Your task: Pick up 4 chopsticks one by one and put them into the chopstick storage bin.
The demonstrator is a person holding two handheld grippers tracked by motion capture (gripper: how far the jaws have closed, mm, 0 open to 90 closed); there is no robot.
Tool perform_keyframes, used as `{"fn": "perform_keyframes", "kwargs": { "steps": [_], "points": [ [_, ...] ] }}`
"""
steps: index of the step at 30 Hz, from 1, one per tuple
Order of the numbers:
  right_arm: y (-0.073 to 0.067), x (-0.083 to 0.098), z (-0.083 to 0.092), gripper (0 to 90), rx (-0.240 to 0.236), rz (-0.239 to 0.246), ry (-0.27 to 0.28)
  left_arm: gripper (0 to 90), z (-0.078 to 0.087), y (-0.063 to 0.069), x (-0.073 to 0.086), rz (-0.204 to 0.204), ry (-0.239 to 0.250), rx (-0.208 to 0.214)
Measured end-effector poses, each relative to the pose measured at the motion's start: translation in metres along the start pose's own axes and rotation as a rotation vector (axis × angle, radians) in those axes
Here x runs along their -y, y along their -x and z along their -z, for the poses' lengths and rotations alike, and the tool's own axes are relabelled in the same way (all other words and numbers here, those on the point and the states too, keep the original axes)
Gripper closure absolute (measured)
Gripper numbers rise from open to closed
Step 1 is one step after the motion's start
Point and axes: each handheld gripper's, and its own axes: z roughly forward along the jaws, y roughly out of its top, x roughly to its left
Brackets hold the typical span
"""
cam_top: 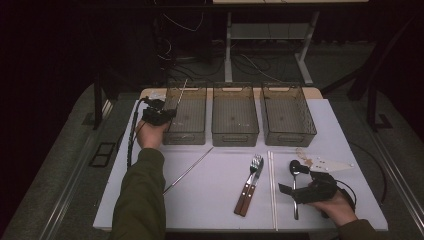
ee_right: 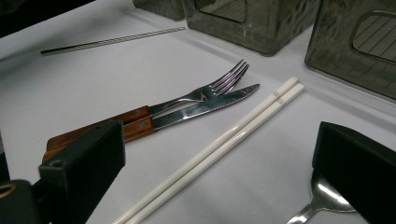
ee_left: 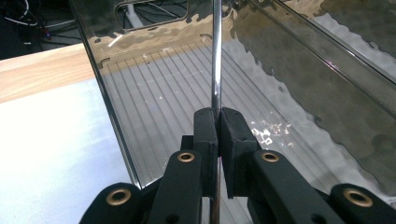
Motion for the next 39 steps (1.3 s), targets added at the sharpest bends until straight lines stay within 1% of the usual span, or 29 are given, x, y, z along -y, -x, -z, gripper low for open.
{"fn": "perform_keyframes", "kwargs": {
  "steps": [7,9,10,16,17,19,21,24,26,29,30,32,33,35,37,39],
  "points": [
    [0.0,0.0,0.0,2.7,-0.002,0.003,0.003,83.3,-0.002,0.002,0.0,-0.005,-0.006,-0.015],
    [0.0,0.0,0.0,2.7,-0.002,0.002,0.003,79.7,-0.002,0.002,0.0,-0.008,-0.007,-0.02],
    [0.0,0.0,0.0,2.7,-0.002,0.001,0.003,74.9,-0.003,0.003,0.0,-0.007,-0.003,-0.021],
    [0.0,0.0,0.0,2.7,-0.001,0.003,0.004,69.6,-0.003,0.005,-0.001,-0.023,0.008,-0.016],
    [0.0,0.0,0.0,2.7,-0.001,0.003,0.004,66.5,-0.002,0.006,-0.001,-0.029,0.011,-0.012],
    [0.0,0.0,0.0,2.7,-0.001,0.004,0.004,64.8,0.001,0.007,-0.003,-0.031,0.021,-0.012],
    [0.0,0.0,0.0,2.7,-0.001,0.003,0.005,59.7,0.005,0.009,-0.004,-0.041,0.025,-0.006],
    [0.0,0.0,0.001,2.7,-0.001,0.004,0.005,53.3,0.013,0.012,-0.006,-0.054,0.037,0.018],
    [0.0,0.0,0.0,2.7,0.0,0.004,0.005,50.0,0.02,0.015,-0.007,-0.053,0.043,0.041],
    [-0.001,0.0,0.0,2.7,0.001,0.008,0.003,46.1,0.032,0.021,-0.006,-0.073,0.054,0.066],
    [-0.001,0.0,0.0,2.7,0.001,0.007,0.003,44.4,0.036,0.023,-0.006,-0.087,0.05,0.074],
    [-0.001,0.0,0.0,2.7,0.003,0.009,0.004,41.6,0.043,0.028,-0.003,-0.094,0.055,0.091],
    [-0.001,0.0,0.0,2.7,0.003,0.009,0.003,39.5,0.046,0.03,-0.002,-0.098,0.053,0.095],
    [-0.001,0.0,0.0,2.7,0.003,0.007,0.003,37.4,0.052,0.036,0.001,-0.101,0.037,0.12],
    [-0.001,0.0,0.0,2.7,0.003,0.006,0.001,33.6,0.056,0.043,0.004,-0.122,0.019,0.141],
    [-0.001,0.0,0.0,2.7,0.004,0.007,0.001,32.3,0.06,0.049,0.009,-0.135,0.007,0.151]
  ]
}}
